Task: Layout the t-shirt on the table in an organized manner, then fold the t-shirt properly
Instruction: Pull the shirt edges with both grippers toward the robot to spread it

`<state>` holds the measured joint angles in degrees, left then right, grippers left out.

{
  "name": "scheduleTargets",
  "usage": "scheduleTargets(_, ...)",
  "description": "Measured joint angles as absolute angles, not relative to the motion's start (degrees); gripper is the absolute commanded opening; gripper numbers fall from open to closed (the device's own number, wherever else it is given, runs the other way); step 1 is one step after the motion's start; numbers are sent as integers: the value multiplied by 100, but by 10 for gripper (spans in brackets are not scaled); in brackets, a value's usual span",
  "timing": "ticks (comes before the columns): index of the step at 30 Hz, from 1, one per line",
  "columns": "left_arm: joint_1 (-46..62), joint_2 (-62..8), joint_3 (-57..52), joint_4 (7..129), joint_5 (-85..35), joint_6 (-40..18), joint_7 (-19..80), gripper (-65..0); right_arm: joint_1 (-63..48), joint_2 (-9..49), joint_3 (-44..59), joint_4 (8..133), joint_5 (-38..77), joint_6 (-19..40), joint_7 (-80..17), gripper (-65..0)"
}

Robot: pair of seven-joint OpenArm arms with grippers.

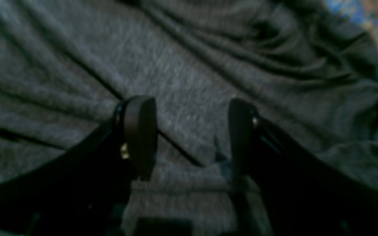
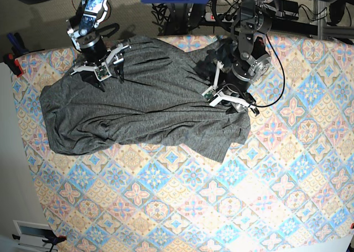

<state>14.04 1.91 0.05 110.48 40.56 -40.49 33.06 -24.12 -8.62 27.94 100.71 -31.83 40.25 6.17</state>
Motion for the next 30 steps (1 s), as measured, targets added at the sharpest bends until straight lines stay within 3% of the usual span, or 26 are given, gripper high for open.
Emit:
scheduleTargets(7, 1417, 213, 10, 10772, 4056, -4051, 3304, -358, -2971, -856, 2797, 10088, -3234, 4027, 576, -314)
scheduleTargets(14, 1413, 239, 10, 10676, 4056, -4053, 3304, -358, -3446, -860, 2825, 10130, -3232, 4032, 1153, -314)
scheduleTargets(30, 1415, 237, 5, 10621, 4082, -4053, 3323, -358, -3428, -858, 2823, 10007, -3148, 4029, 1264, -314)
